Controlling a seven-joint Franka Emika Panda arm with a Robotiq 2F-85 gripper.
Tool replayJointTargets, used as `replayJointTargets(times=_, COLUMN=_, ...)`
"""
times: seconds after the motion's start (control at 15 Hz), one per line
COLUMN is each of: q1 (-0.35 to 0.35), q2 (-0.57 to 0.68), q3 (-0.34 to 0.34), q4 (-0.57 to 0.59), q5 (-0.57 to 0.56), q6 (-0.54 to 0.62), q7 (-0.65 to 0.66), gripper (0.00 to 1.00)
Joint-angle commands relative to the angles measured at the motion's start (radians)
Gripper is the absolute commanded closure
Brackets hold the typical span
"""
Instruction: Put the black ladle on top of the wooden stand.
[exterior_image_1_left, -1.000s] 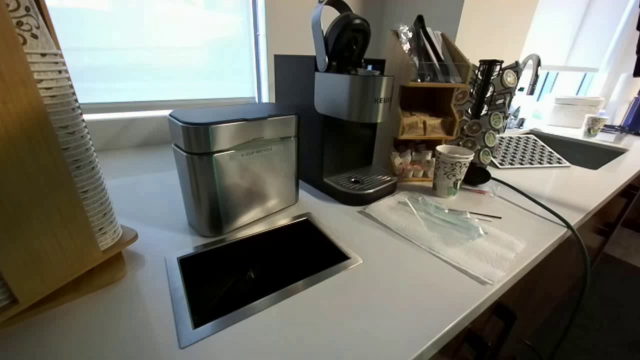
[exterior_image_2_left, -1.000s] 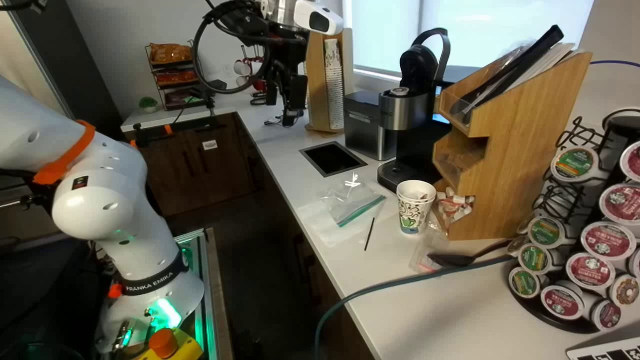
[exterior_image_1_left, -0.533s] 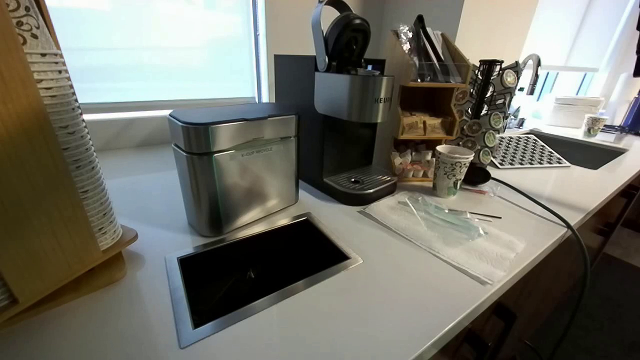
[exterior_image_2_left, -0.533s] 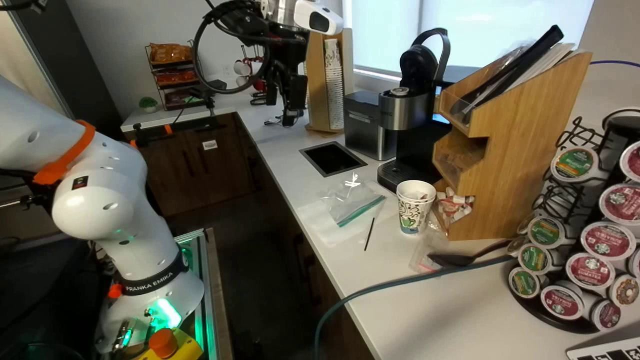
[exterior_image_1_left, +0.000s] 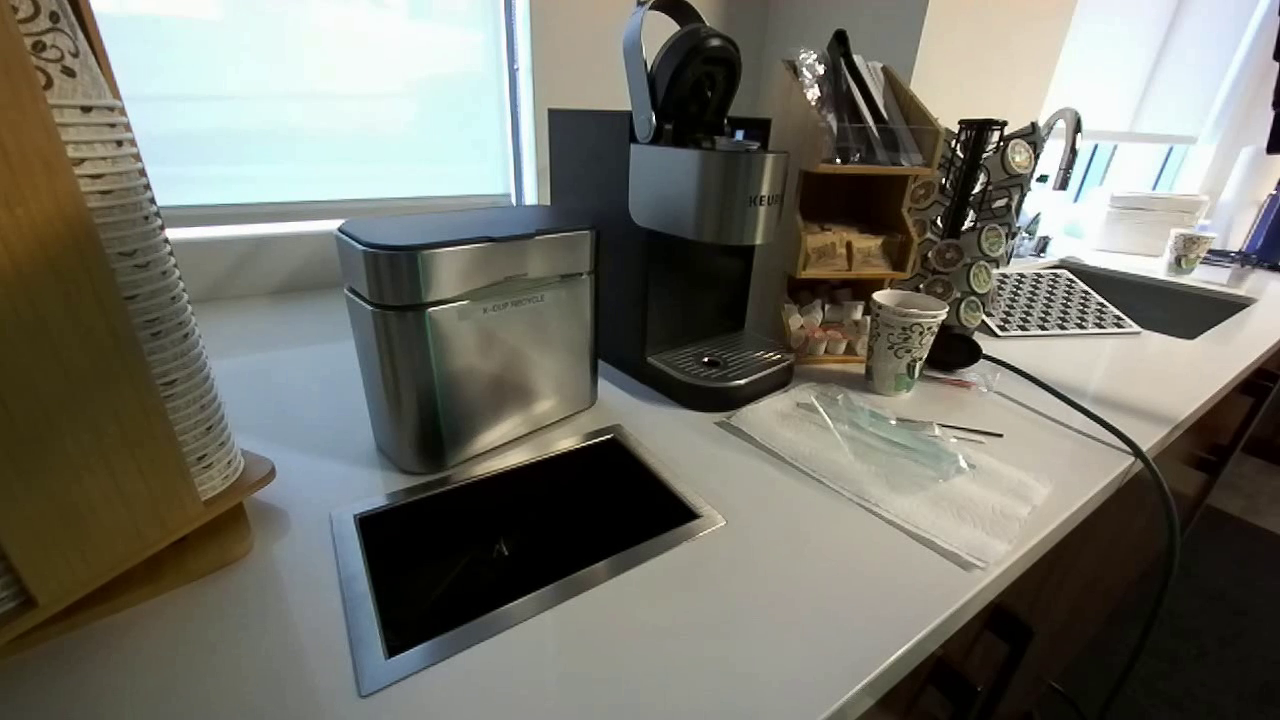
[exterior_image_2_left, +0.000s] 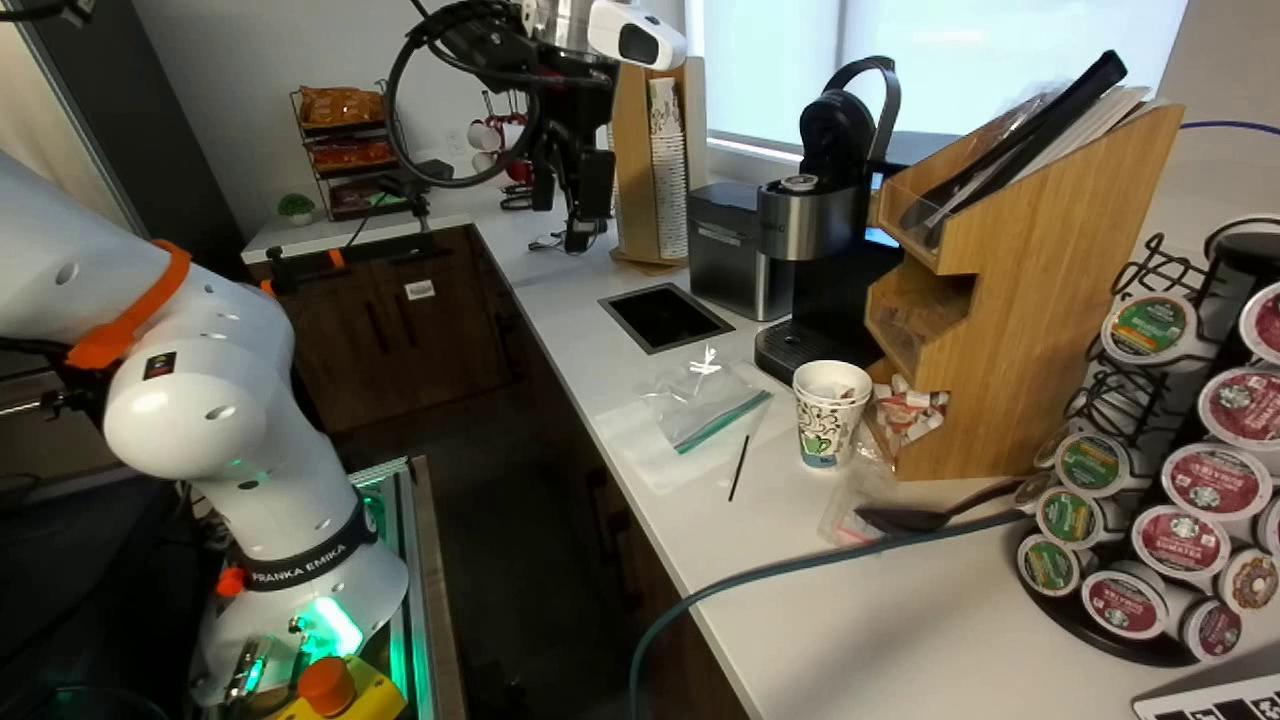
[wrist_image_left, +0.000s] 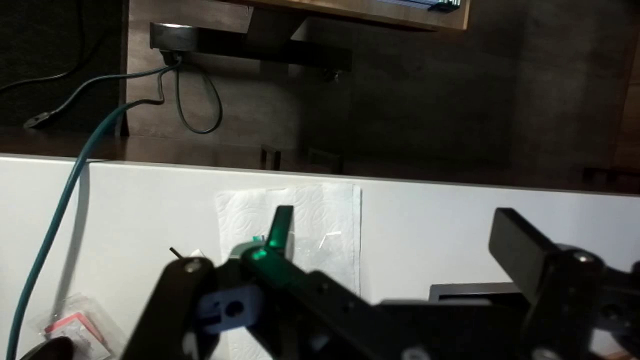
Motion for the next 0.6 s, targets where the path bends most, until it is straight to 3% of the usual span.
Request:
replayJointTargets(times=0.0, q1=-0.050, q2=-0.007, q3=0.016, q4=-0.006, q5=0.024, q6=0.050, q7=0.006, gripper=0.00)
replayJointTargets(times=0.4, q1=-0.123, q2=0.107, q3=-0.097, q4=0.050, q5=0.069, q6=0.344, q7=-0.052, gripper=0.00)
replayJointTargets(times=0.53, q1=-0.139, q2=0.196, q3=-0.148, q4=0.106, q5=0.095, q6=0.376, q7=-0.079, gripper=0.00)
